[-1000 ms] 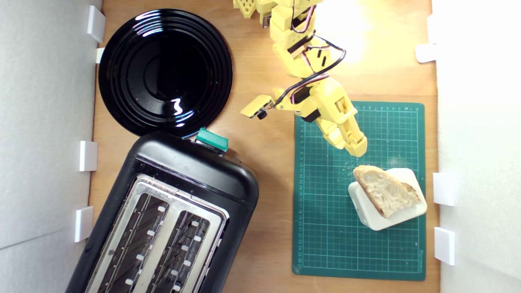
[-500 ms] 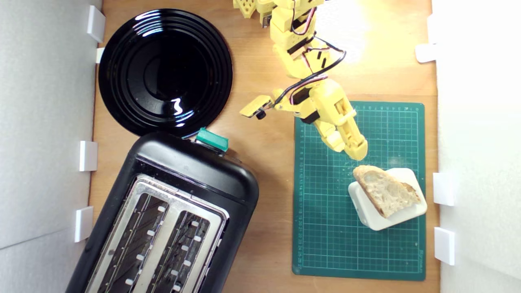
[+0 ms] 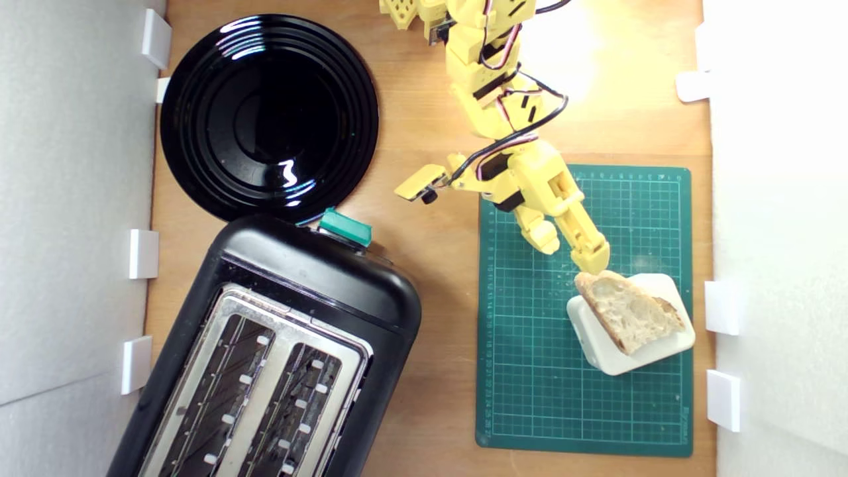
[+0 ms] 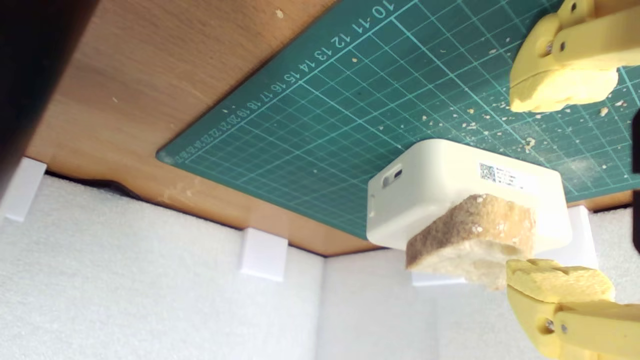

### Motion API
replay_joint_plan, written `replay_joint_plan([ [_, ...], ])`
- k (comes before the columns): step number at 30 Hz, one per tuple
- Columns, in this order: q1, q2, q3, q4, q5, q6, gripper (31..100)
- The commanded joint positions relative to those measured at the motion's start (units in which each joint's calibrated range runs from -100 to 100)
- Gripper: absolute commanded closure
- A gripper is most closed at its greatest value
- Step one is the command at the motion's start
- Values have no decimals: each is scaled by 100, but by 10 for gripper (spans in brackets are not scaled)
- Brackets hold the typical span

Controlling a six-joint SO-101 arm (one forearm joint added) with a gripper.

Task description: Pick bread and place in toaster

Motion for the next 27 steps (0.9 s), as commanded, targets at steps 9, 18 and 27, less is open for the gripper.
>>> replay_joint_plan([
  [9,-218,240,-761,-87,-188,-12,368],
  [18,-323,523,-1142,-341,-188,30,368],
  [27,-411,789,-1559,-377,-179,30,368],
])
